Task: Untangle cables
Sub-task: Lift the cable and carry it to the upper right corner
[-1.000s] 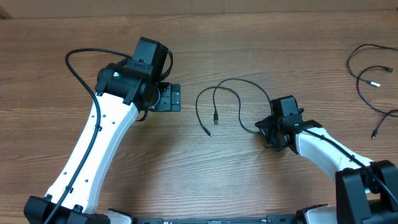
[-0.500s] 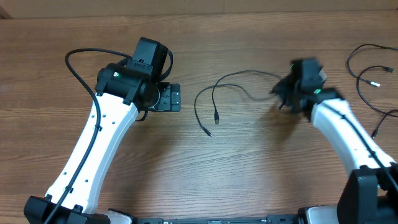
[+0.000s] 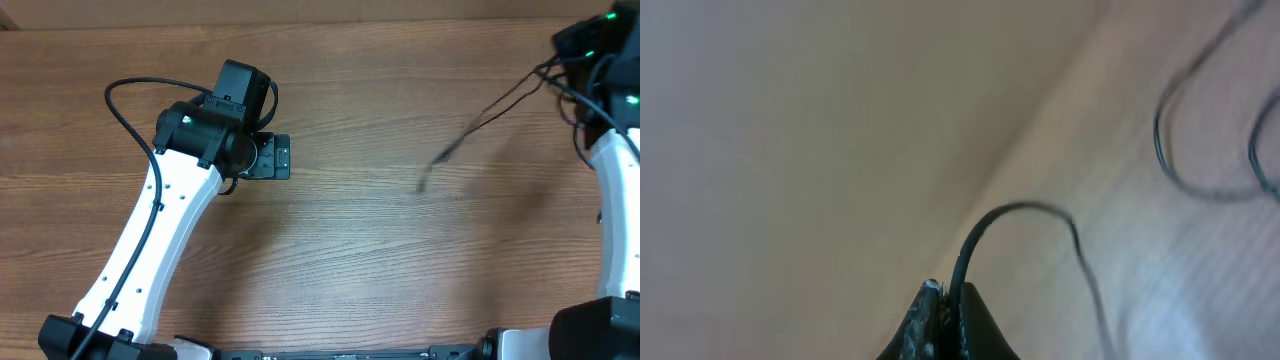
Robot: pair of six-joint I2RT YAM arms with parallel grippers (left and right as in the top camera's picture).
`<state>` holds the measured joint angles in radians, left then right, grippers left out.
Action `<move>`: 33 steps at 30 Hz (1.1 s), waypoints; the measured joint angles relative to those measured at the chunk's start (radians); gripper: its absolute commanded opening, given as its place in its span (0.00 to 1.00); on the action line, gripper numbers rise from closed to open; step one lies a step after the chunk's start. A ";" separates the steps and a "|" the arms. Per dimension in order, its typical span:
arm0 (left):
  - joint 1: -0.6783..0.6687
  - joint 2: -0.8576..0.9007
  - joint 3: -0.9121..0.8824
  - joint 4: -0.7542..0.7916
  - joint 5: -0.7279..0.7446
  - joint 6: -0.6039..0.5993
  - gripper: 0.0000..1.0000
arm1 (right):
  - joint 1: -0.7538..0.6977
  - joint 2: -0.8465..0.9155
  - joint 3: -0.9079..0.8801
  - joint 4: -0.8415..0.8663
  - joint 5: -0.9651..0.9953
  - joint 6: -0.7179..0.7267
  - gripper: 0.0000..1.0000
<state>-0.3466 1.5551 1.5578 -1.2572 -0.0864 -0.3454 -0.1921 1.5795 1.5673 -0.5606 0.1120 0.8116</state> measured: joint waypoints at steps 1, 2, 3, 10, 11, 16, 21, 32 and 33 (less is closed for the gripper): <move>0.000 0.000 0.000 0.000 0.000 0.000 1.00 | -0.012 0.000 0.009 0.024 0.000 0.000 0.04; 0.000 0.000 0.000 0.000 0.000 0.000 1.00 | -0.021 0.000 0.014 0.045 0.001 -0.001 0.04; 0.000 0.000 0.000 0.000 0.000 0.000 1.00 | -0.029 0.000 0.019 0.066 0.001 -0.001 0.04; 0.000 0.000 0.000 0.000 0.000 0.000 1.00 | -0.056 0.000 0.024 0.188 0.031 0.000 0.04; 0.000 0.000 0.000 0.000 0.000 0.000 1.00 | -0.056 0.002 0.024 0.207 0.037 -0.004 0.04; 0.000 0.000 0.000 0.000 0.000 0.000 1.00 | -0.057 0.061 0.109 0.218 0.054 -0.012 0.04; 0.000 0.000 0.000 0.000 0.000 0.000 1.00 | -0.057 0.216 0.314 0.109 0.056 -0.020 0.04; 0.000 0.000 0.000 0.000 0.000 0.000 1.00 | -0.089 0.479 0.548 -0.026 0.042 -0.043 0.04; 0.000 0.000 0.000 0.000 0.000 0.000 1.00 | -0.095 0.495 0.548 -0.041 0.041 -0.045 0.04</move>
<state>-0.3466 1.5551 1.5578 -1.2575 -0.0868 -0.3458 -0.2871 2.0747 2.1155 -0.6014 0.1528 0.7662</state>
